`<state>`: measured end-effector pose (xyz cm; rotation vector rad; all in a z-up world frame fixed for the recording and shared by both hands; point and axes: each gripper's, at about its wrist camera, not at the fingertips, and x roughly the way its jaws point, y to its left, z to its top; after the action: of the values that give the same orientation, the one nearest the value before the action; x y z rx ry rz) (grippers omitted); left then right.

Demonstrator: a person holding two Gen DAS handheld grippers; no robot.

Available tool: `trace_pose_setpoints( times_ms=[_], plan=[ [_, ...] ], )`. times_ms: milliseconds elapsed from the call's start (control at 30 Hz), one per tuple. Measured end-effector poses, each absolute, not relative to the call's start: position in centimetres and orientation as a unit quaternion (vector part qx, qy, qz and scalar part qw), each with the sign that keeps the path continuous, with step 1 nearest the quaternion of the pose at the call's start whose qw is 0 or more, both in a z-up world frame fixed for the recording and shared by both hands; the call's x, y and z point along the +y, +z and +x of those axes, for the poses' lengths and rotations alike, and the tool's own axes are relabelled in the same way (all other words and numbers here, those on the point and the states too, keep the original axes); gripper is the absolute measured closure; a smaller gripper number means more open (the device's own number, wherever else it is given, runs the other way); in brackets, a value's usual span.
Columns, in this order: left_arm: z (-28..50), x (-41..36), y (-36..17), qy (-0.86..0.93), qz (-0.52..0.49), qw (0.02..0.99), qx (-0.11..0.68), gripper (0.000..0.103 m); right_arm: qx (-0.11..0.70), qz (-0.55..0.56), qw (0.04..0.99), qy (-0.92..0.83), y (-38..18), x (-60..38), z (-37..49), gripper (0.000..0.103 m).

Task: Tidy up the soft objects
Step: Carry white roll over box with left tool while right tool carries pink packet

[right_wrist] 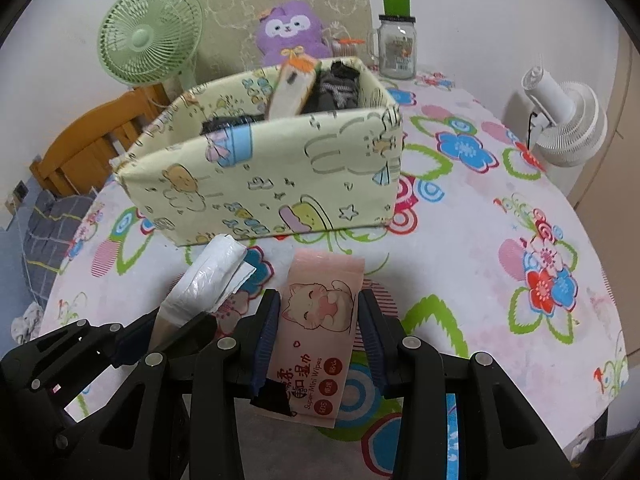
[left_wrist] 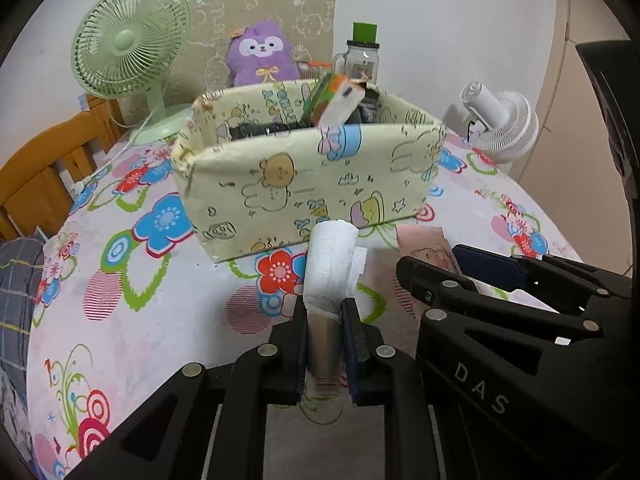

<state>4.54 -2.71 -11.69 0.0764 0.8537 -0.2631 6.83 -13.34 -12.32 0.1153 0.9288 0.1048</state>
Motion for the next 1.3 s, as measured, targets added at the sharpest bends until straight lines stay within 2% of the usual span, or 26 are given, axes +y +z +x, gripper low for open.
trace_pose_setpoints(
  times_ms=[767, 1300],
  plan=[
    [3.6, -3.2, -5.3, -0.104, 0.017, 0.926, 0.361, 0.089, 0.387, 0.049, 0.917, 0.084, -5.4, -14.4, 6.1, 0.06],
    [5.3, -3.5, -3.1, -0.108, 0.017, 0.933, 0.343, 0.089, 0.365, 0.057, 0.926, 0.083, -3.0, -15.0, 7.7, 0.06]
  ],
)
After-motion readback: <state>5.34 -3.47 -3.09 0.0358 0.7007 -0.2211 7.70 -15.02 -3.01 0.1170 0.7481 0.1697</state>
